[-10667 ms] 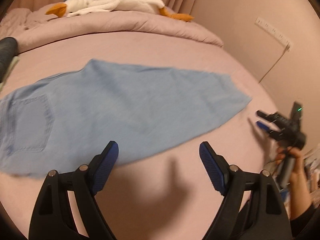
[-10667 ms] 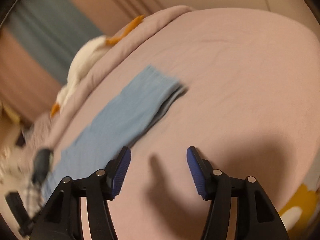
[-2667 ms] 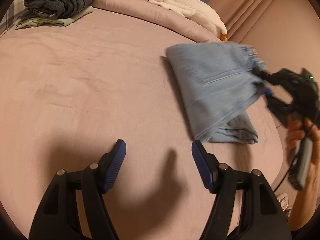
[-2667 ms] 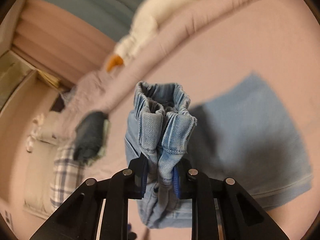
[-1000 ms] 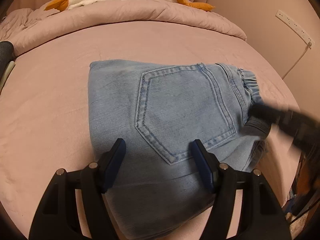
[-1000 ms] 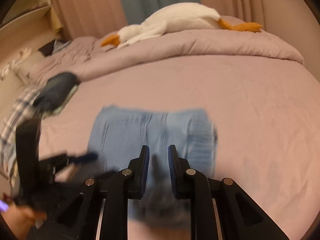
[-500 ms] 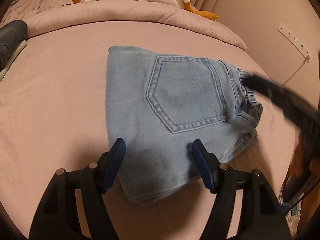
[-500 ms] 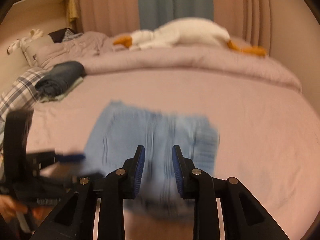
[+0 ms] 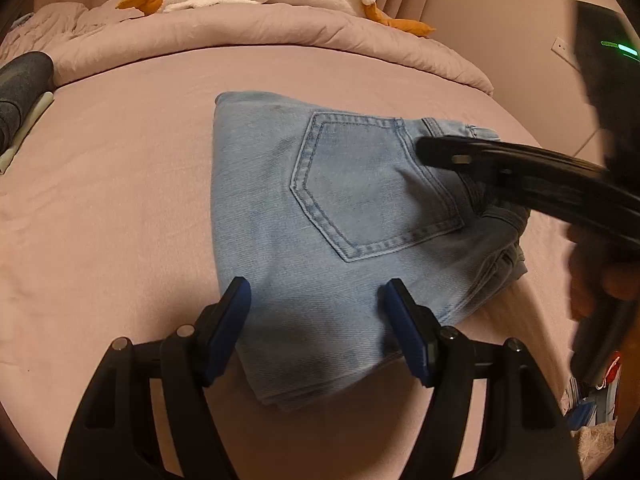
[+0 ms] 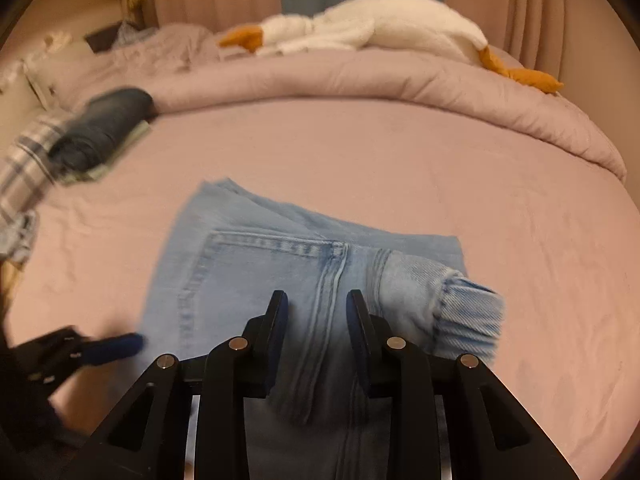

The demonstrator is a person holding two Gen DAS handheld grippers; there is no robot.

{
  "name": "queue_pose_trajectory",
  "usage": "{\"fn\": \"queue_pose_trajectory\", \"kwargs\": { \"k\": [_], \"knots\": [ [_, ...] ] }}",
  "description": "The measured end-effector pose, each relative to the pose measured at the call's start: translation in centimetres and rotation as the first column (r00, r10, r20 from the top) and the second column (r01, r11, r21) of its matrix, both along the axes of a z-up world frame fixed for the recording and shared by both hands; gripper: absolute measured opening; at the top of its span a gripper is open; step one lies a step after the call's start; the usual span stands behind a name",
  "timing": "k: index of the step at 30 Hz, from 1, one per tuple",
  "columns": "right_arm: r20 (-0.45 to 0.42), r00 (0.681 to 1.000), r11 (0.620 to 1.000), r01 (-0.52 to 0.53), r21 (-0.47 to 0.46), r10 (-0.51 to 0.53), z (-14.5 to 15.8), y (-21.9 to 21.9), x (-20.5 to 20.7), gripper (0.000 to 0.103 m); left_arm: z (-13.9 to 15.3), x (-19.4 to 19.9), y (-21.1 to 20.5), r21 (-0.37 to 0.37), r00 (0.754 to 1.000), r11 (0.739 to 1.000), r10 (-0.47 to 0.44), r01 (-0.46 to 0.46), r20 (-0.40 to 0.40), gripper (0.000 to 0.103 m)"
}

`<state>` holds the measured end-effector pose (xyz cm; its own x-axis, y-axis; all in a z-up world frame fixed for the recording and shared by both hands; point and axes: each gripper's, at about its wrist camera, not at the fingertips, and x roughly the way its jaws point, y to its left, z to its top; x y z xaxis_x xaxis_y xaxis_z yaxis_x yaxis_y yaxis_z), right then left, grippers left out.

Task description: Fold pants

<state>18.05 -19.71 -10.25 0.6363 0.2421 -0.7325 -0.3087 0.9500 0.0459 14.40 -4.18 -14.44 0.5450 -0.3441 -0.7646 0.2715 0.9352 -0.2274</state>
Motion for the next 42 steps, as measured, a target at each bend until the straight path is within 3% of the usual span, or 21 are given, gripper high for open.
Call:
{"fn": "queue_pose_trajectory", "kwargs": {
  "k": [3, 7, 11, 17, 34, 36, 37, 38, 39, 42],
  "knots": [
    [0.031, 0.999, 1.0, -0.015, 0.011, 0.015, 1.0, -0.7, -2.3, 0.036, 0.0, 0.0, 0.0, 0.0, 1.0, 1.0, 0.001, -0.001, 0.001, 0.07],
    [-0.001, 1.0, 1.0, -0.022, 0.019, 0.022, 0.2, -1.6, -4.4, 0.036, 0.0, 0.0, -0.1, 0.0, 1.0, 1.0, 0.002, -0.002, -0.003, 0.07],
    [-0.046, 0.999, 0.999, -0.021, -0.043, 0.019, -2.5, -1.4, -5.0, 0.037, 0.1, 0.1, -0.2, 0.014, 1.0, 1.0, -0.001, 0.001, -0.003, 0.071],
    [-0.023, 1.0, 1.0, -0.009, -0.027, 0.008, -2.4, -1.6, -5.3, 0.037, 0.1, 0.1, -0.2, 0.016, 1.0, 1.0, 0.0, 0.0, -0.001, 0.071],
    [0.001, 1.0, 0.993, 0.025, 0.115, -0.026, -2.8, -3.3, -5.9, 0.042, 0.2, 0.4, -0.2, 0.021, 1.0, 1.0, 0.008, -0.008, -0.015, 0.073],
    [-0.002, 1.0, 0.989, 0.026, 0.146, -0.026, -2.4, -3.6, -6.0, 0.044, 0.4, 0.5, 0.1, 0.011, 1.0, 1.0, 0.017, -0.017, -0.024, 0.074],
    [-0.001, 1.0, 0.985, 0.025, 0.171, -0.025, -2.0, -3.8, -6.2, 0.045, 0.5, 0.5, 0.3, 0.007, 0.999, 1.0, 0.025, -0.025, -0.028, 0.08],
    [0.002, 1.0, 0.98, 0.023, 0.199, -0.023, -1.7, -4.2, -6.6, 0.05, 0.5, 0.5, 0.6, 0.014, 0.998, 0.999, 0.051, -0.05, -0.037, 0.098],
    [0.005, 1.0, 0.976, 0.023, 0.219, -0.025, -1.6, -4.4, -6.8, 0.053, 0.4, 0.5, 1.2, 0.026, 0.993, 0.994, 0.103, -0.102, -0.062, 0.103],
    [0.011, 0.999, 0.961, 0.037, 0.273, -0.041, -0.9, -5.7, -7.9, 0.056, 0.1, -0.1, 4.6, -0.142, 0.98, 0.974, 0.163, -0.179, -0.115, 0.102]
  ]
}}
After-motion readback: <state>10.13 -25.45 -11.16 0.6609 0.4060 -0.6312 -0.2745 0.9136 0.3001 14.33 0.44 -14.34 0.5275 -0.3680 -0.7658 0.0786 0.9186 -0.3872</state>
